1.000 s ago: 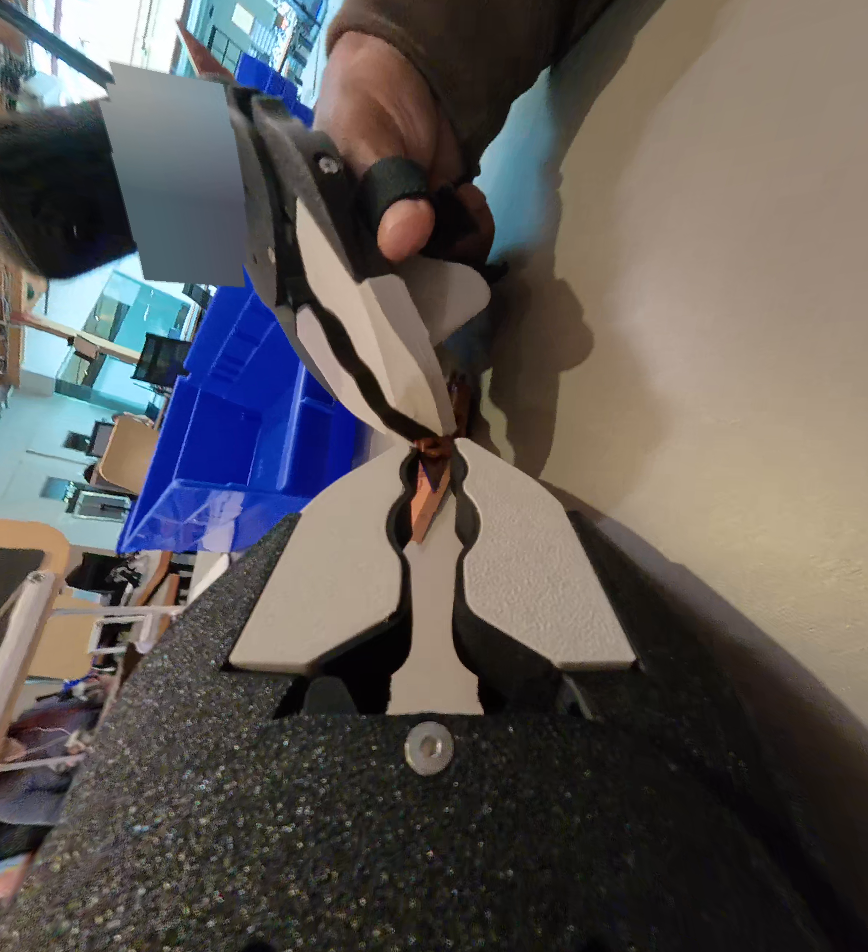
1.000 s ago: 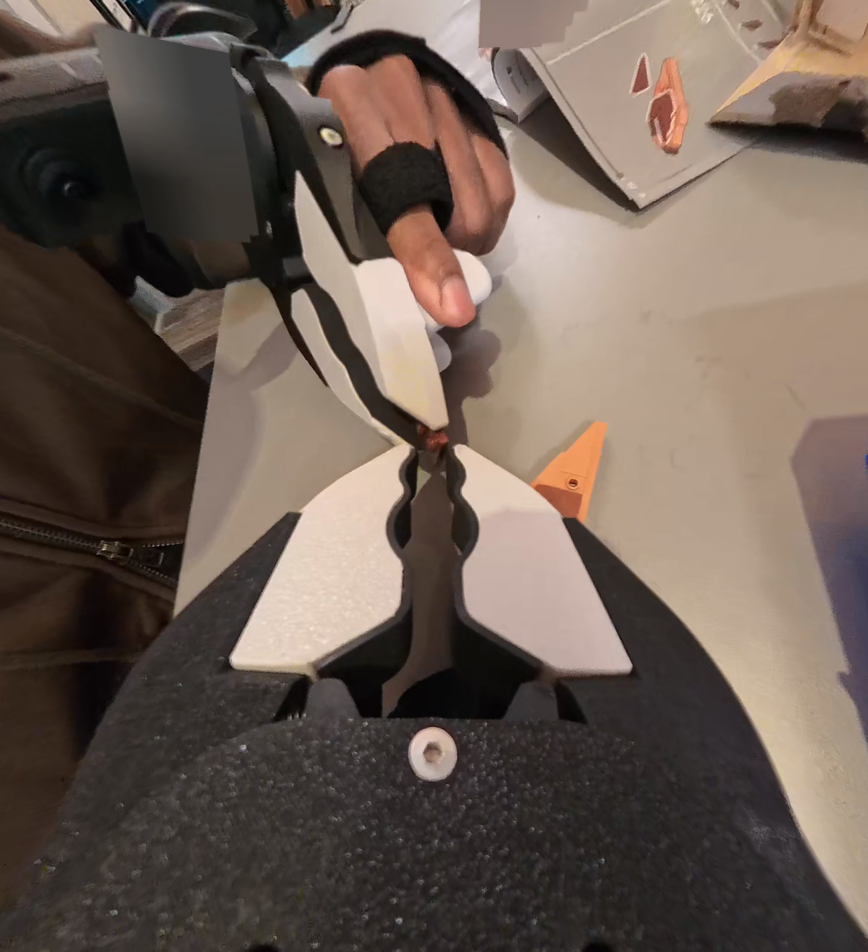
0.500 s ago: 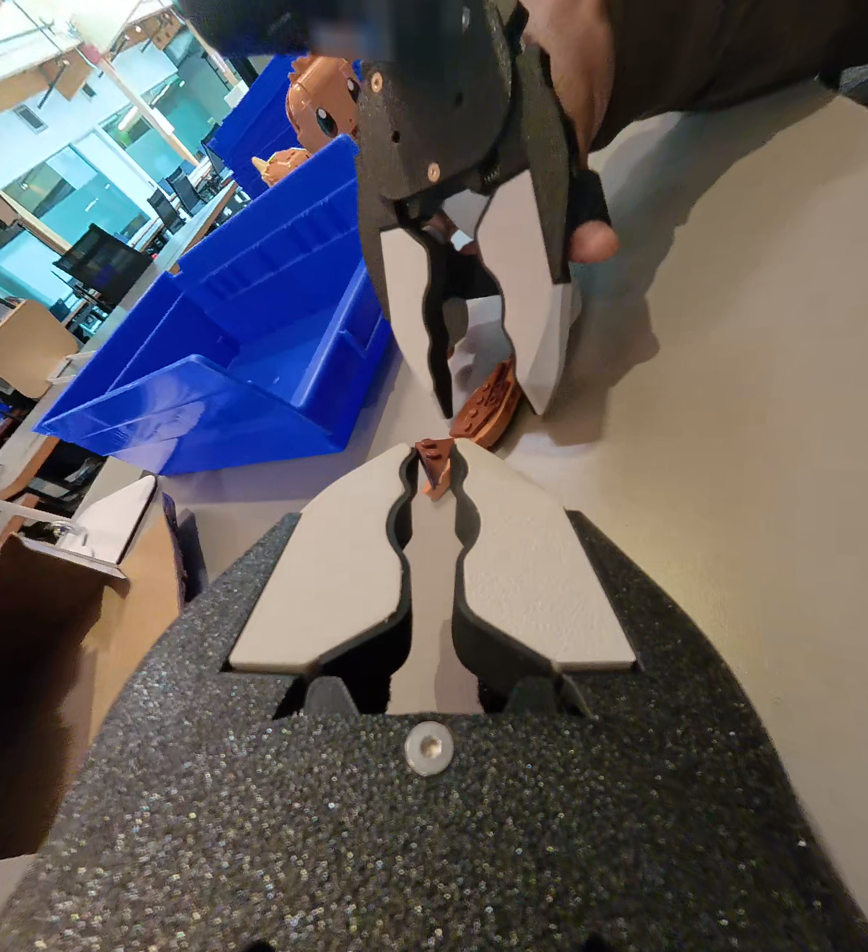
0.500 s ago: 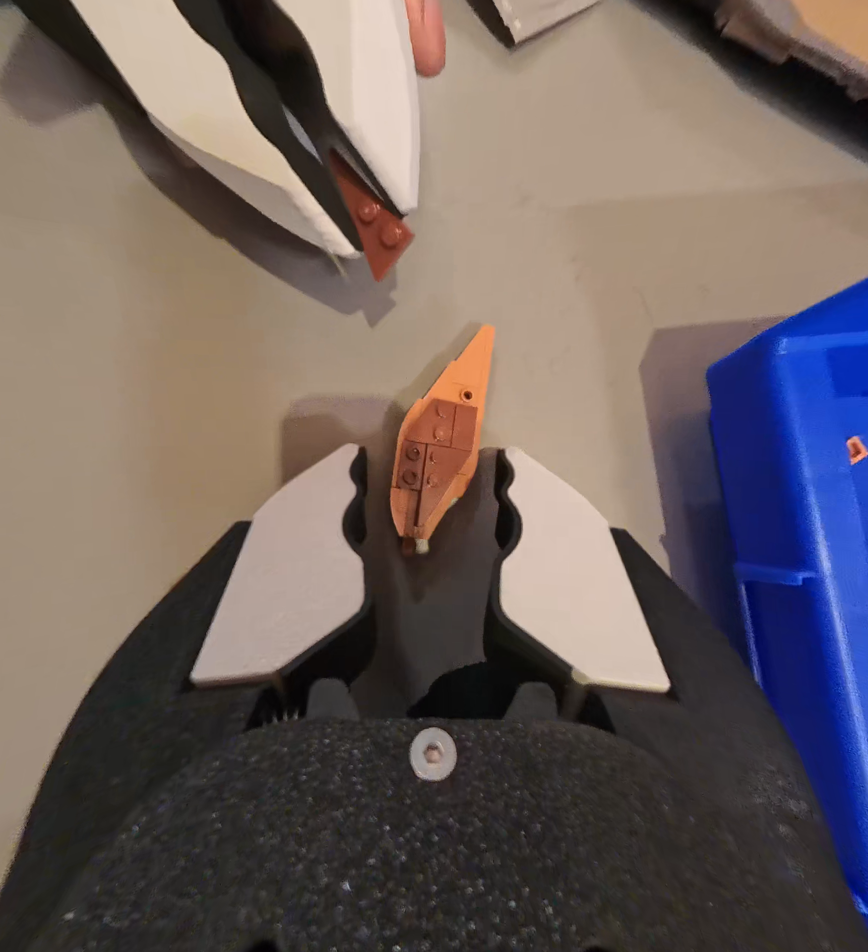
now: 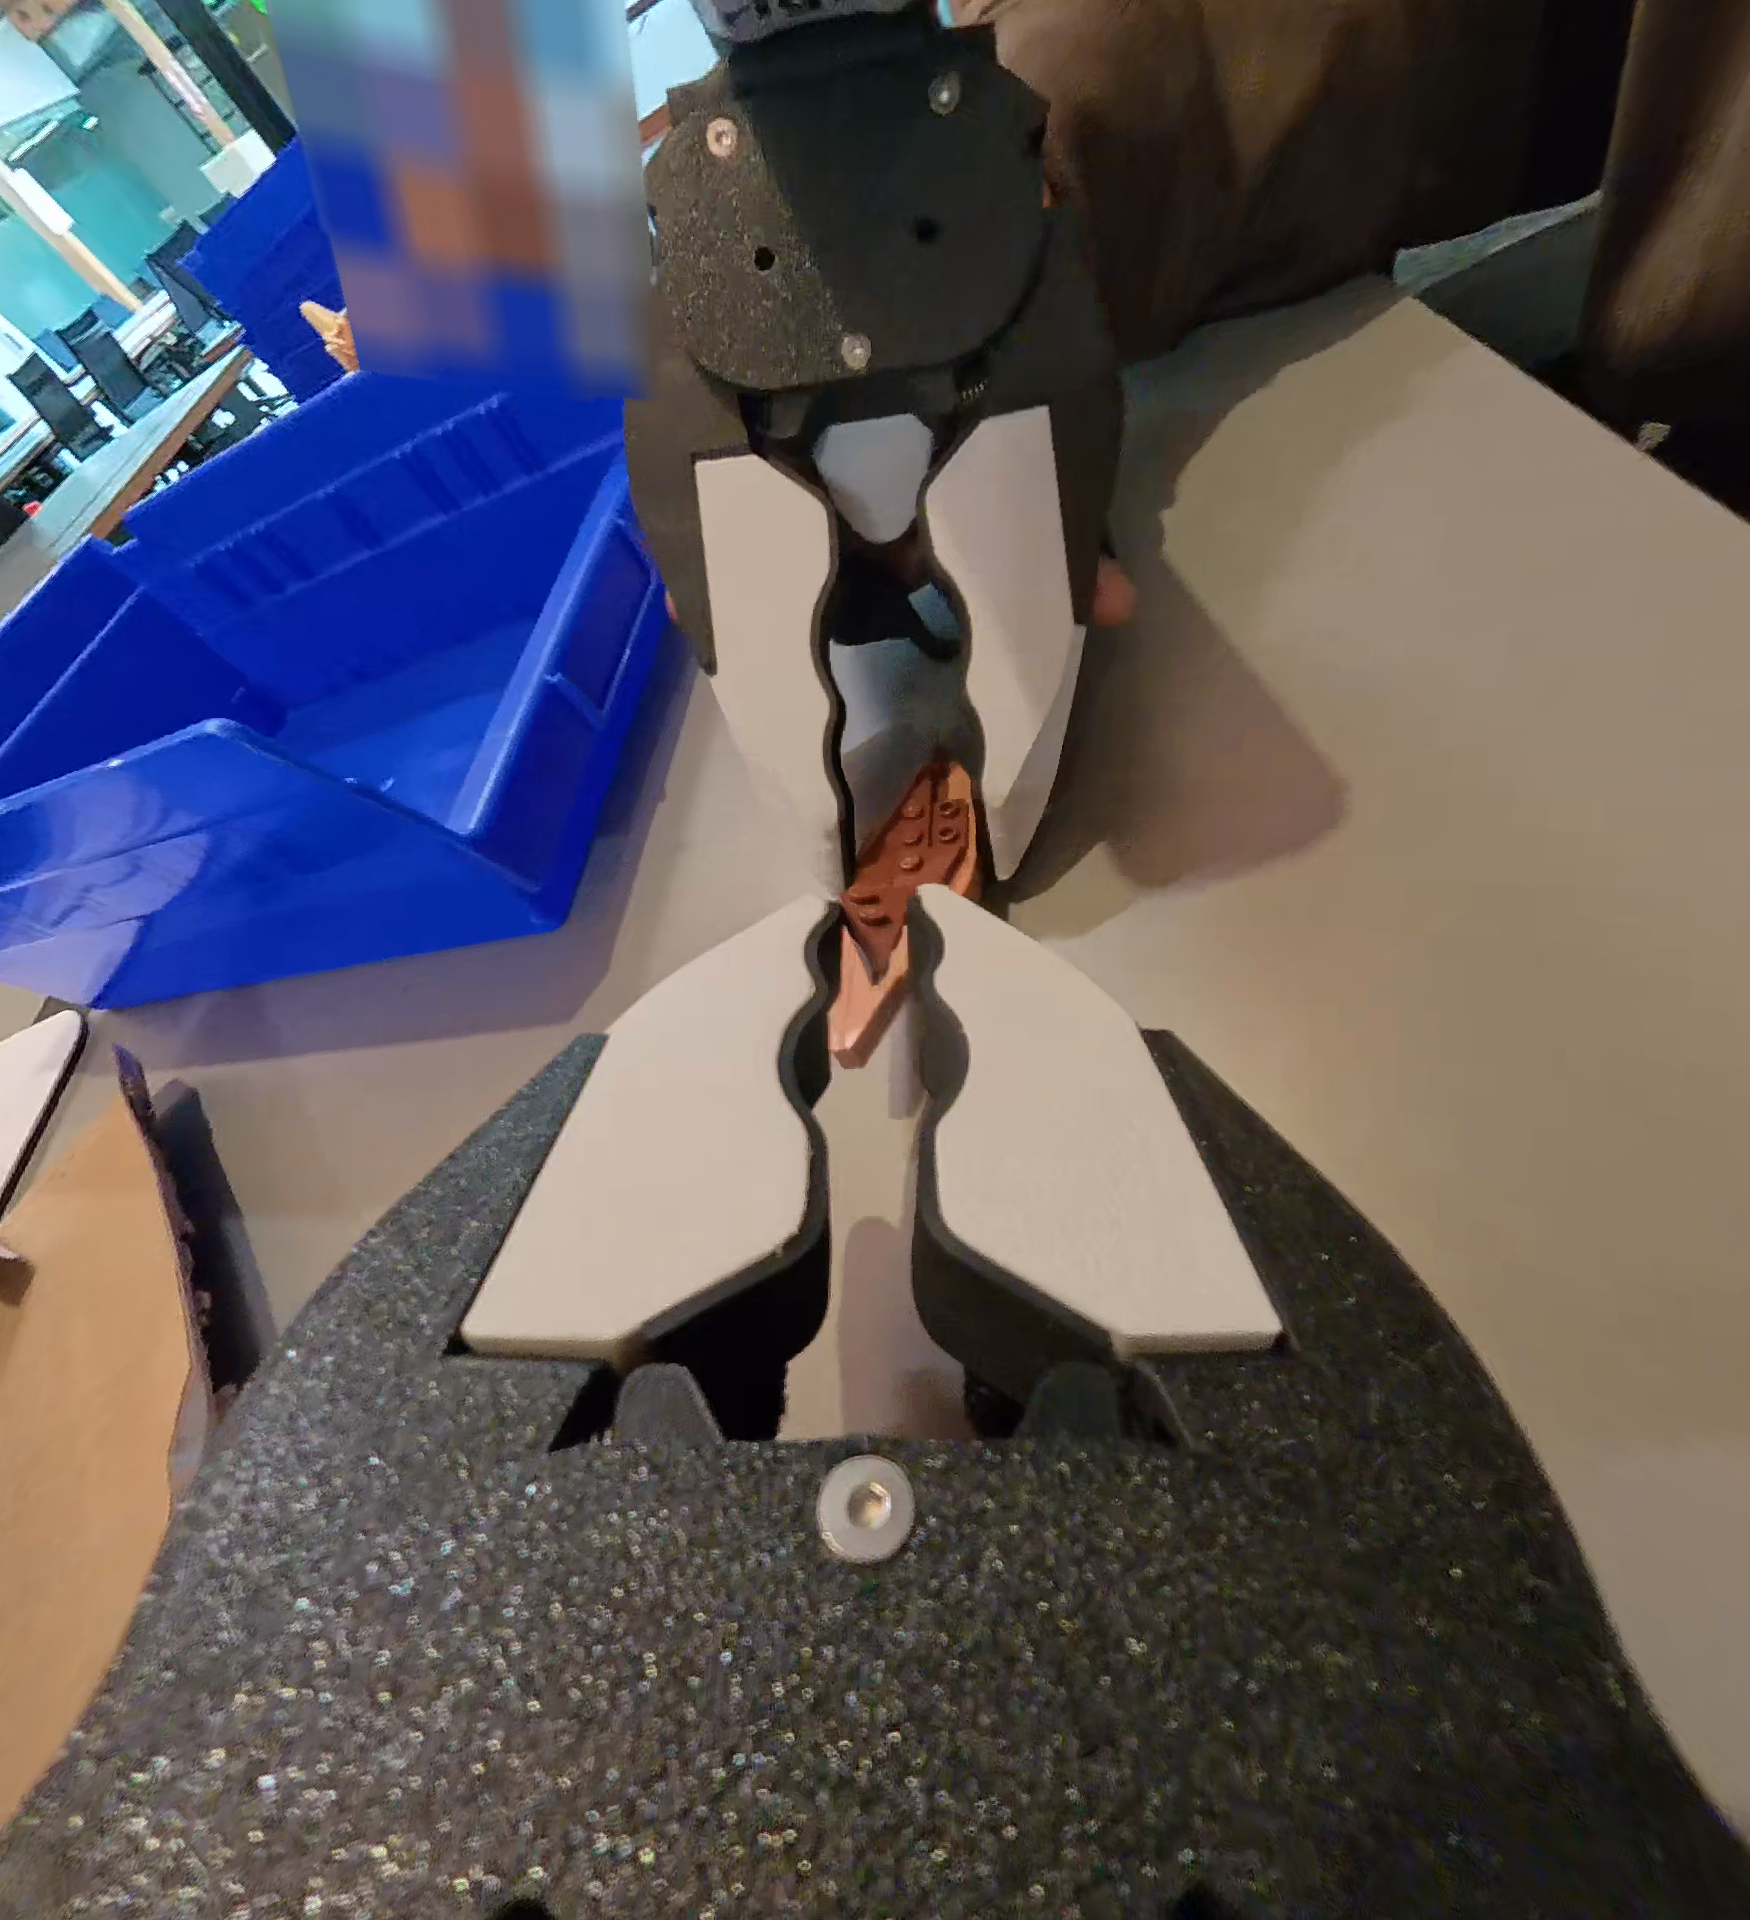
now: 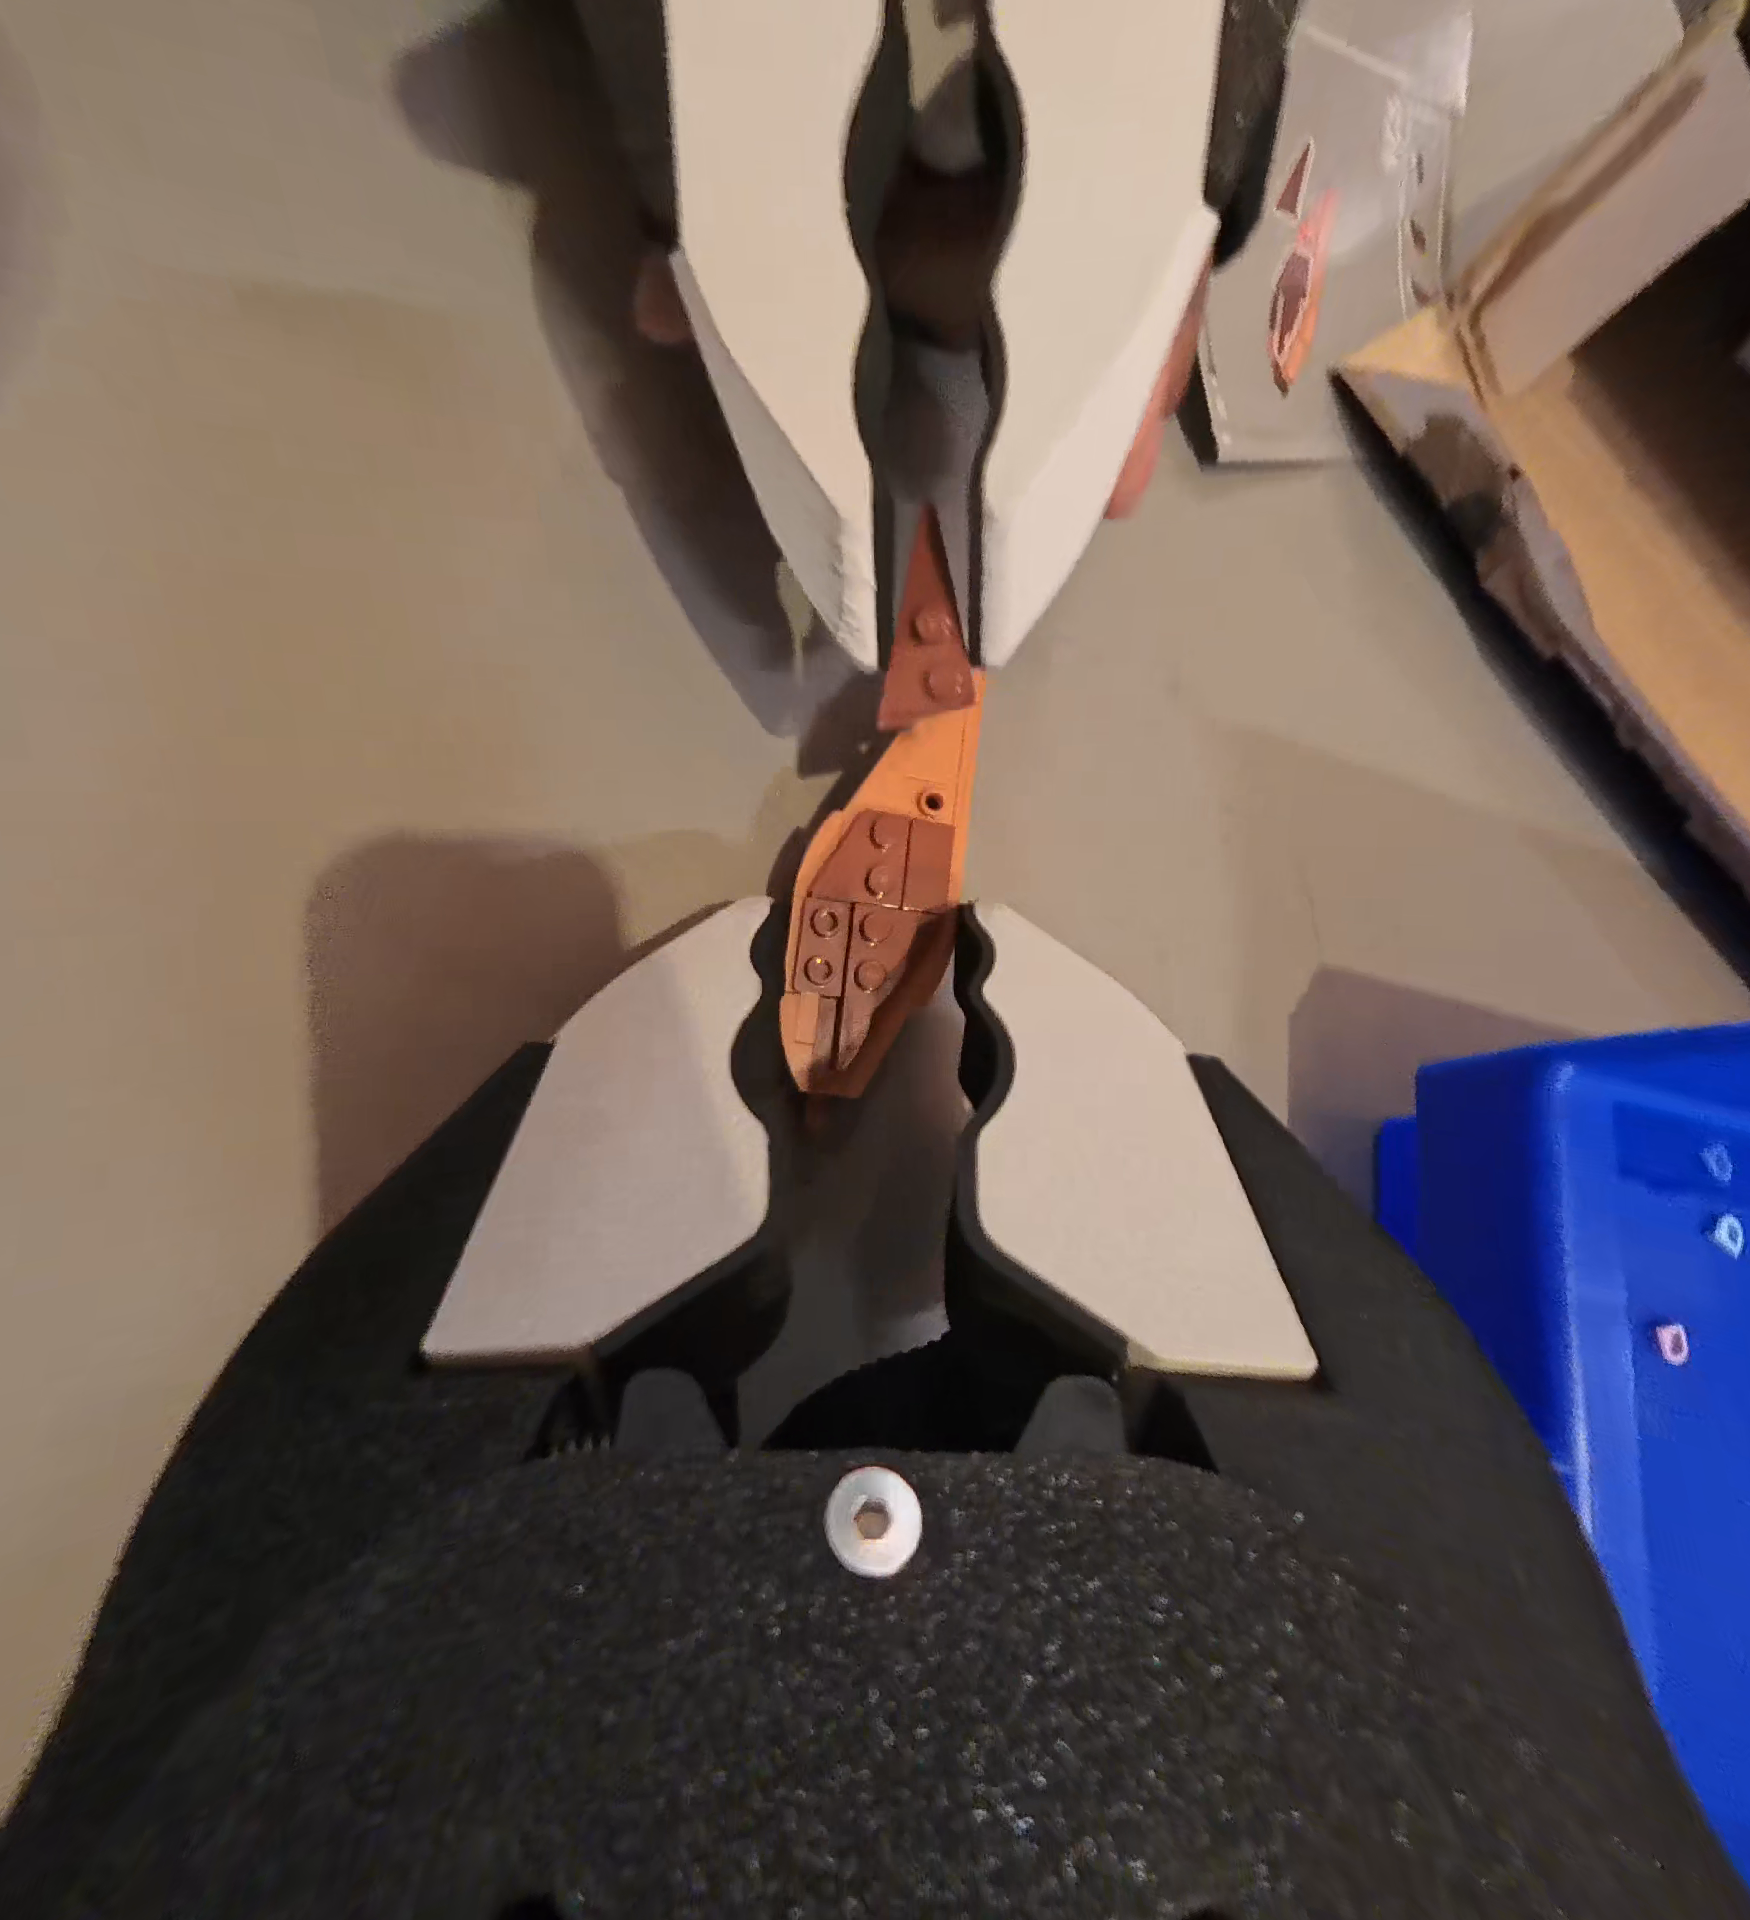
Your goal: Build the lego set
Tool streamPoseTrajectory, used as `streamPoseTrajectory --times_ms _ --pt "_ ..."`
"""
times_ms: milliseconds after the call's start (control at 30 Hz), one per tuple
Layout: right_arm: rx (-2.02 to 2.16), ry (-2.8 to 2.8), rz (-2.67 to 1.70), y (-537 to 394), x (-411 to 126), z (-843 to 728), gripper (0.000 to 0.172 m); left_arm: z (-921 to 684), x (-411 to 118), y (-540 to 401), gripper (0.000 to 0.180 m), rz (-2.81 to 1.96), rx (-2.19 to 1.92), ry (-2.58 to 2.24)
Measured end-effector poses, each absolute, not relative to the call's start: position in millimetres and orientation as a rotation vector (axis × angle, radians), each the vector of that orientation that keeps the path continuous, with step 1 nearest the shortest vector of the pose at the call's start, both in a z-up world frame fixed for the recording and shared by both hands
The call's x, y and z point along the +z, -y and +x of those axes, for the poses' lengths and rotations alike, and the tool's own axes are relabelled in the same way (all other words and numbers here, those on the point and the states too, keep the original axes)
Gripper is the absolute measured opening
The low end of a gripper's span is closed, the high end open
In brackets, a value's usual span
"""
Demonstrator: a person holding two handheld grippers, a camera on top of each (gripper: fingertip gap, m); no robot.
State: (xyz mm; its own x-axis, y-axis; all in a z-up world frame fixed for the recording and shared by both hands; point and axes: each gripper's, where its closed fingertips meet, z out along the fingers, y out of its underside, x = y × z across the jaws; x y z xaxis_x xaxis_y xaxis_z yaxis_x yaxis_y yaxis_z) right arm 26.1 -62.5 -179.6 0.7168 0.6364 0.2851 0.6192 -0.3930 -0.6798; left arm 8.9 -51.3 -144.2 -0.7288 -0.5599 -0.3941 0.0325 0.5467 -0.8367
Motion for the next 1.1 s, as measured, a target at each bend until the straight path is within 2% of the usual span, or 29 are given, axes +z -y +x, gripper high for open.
streamPoseTrajectory --times_ms 800,1000,1100 --pt "0.033 1.054 -1.927 64 -169 4 0.03 -4 -153 58 0.013 -0.436 -1.265 -2.309" --pt "0.032 1.042 -1.917 63 -166 4 0.03 -2 -149 59 0.026 -0.526 -1.323 -2.302" --pt "0.025 1.015 -1.938 62 -168 7 0.03 3 -143 53 0.034 -0.744 -1.395 -2.255"
